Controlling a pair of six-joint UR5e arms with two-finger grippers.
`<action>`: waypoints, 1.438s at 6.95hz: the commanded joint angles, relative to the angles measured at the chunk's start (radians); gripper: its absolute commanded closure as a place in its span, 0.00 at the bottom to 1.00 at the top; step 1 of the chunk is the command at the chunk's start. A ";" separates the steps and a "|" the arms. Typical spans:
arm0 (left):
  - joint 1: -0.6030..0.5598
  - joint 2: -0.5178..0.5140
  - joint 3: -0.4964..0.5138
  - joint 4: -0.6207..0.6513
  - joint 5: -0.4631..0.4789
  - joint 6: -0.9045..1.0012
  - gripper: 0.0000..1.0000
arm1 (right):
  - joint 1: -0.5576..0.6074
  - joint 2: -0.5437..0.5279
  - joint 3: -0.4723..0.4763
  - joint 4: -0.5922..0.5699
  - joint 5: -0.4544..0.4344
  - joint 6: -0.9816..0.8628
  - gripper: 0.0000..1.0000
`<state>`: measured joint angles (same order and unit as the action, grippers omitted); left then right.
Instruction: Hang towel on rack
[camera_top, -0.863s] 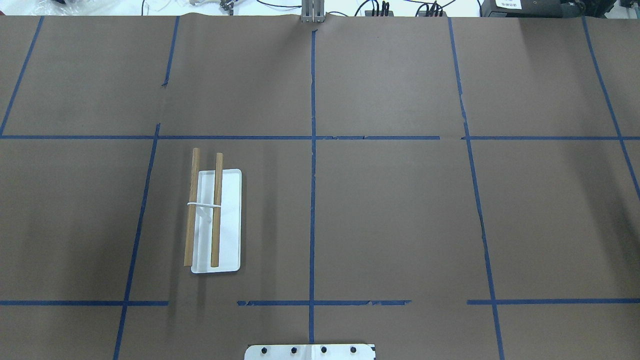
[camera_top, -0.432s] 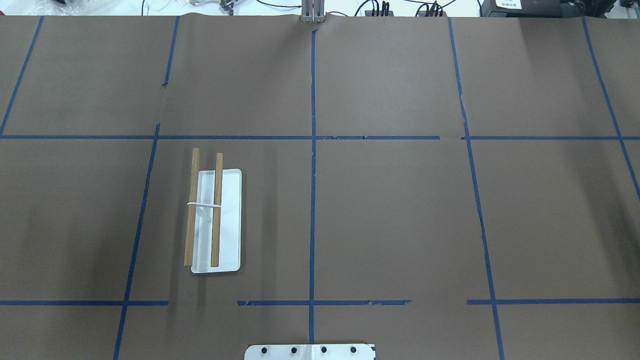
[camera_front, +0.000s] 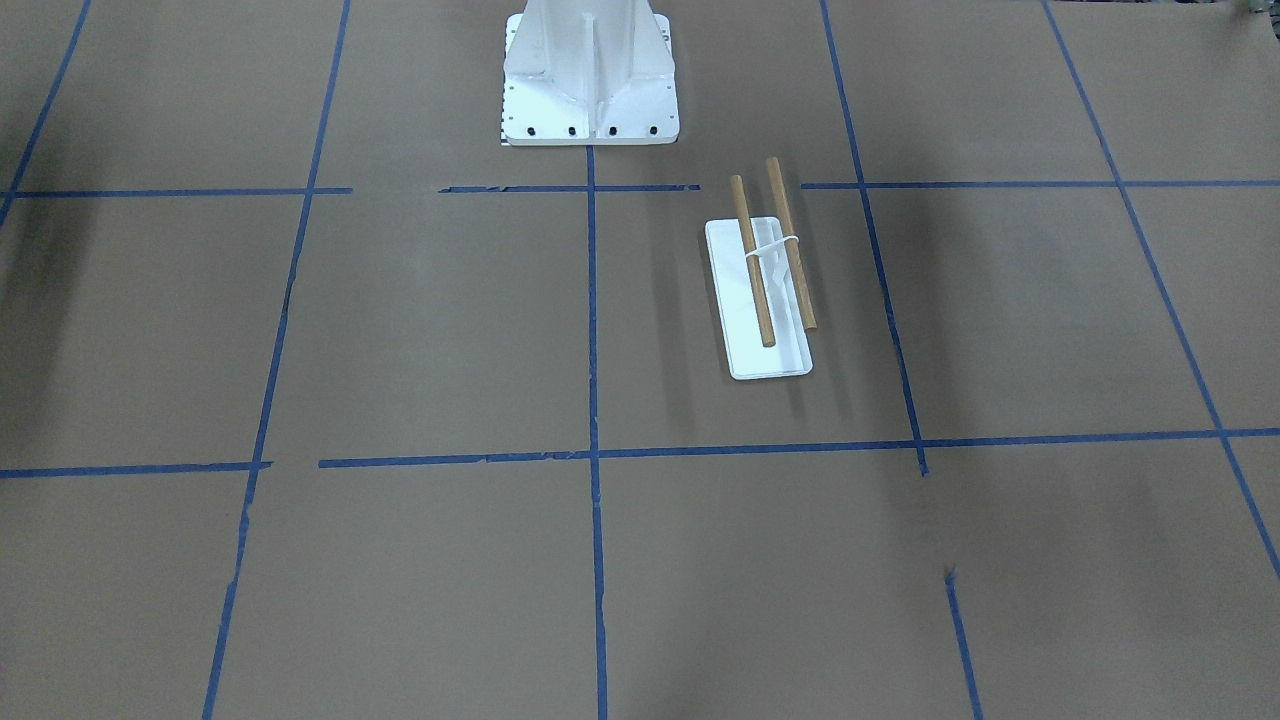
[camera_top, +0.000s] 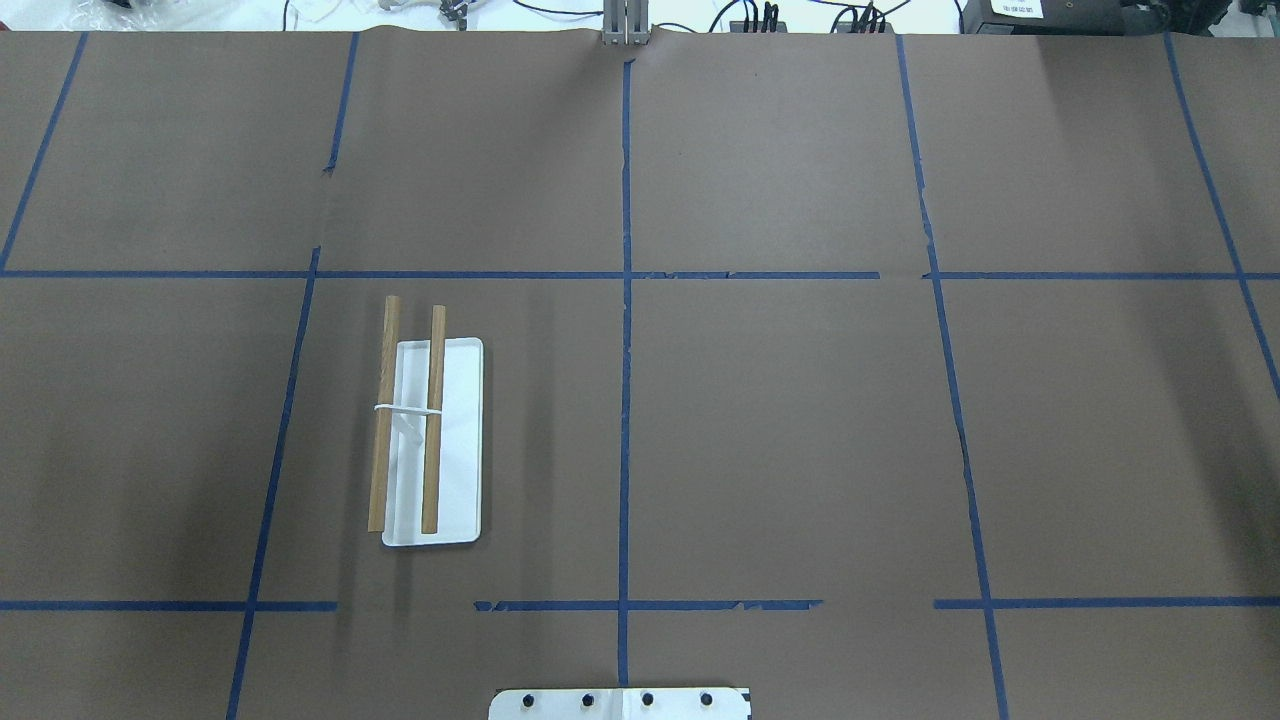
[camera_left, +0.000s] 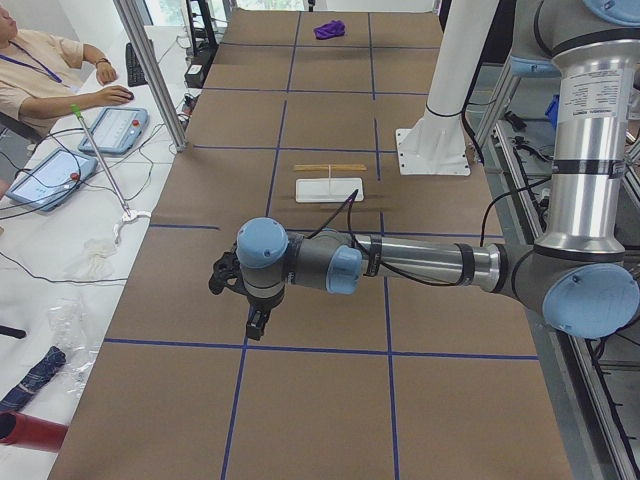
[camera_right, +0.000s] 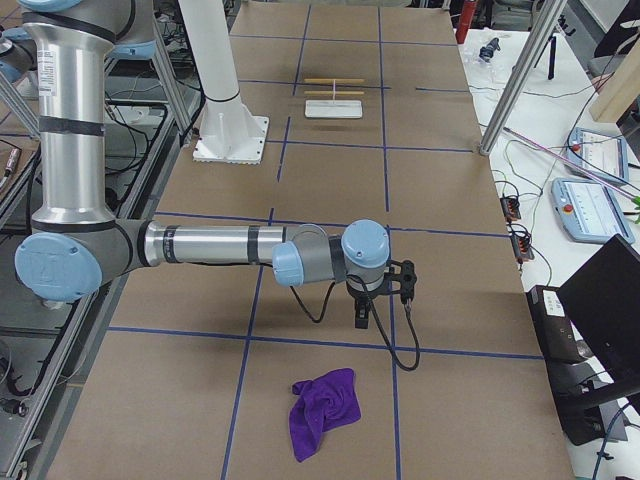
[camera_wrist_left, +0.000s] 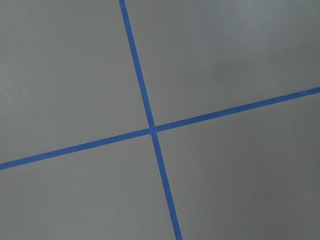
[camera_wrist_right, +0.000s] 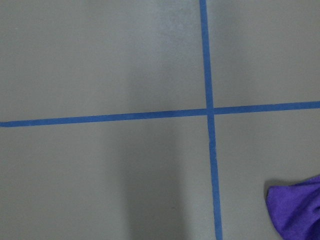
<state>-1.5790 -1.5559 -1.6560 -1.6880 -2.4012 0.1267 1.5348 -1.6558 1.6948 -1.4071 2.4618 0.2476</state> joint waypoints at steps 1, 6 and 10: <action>0.002 0.003 0.004 -0.016 0.001 -0.002 0.00 | -0.001 -0.041 0.032 0.011 -0.014 0.021 0.00; 0.001 0.007 0.001 -0.016 -0.001 -0.006 0.00 | -0.033 -0.088 -0.189 0.258 -0.192 -0.258 0.01; 0.001 0.005 -0.005 -0.016 -0.001 -0.004 0.00 | 0.053 -0.130 -0.400 0.257 -0.023 -0.284 0.12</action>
<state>-1.5775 -1.5507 -1.6597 -1.7043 -2.4029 0.1215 1.5609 -1.7791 1.3453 -1.1506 2.3981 -0.0350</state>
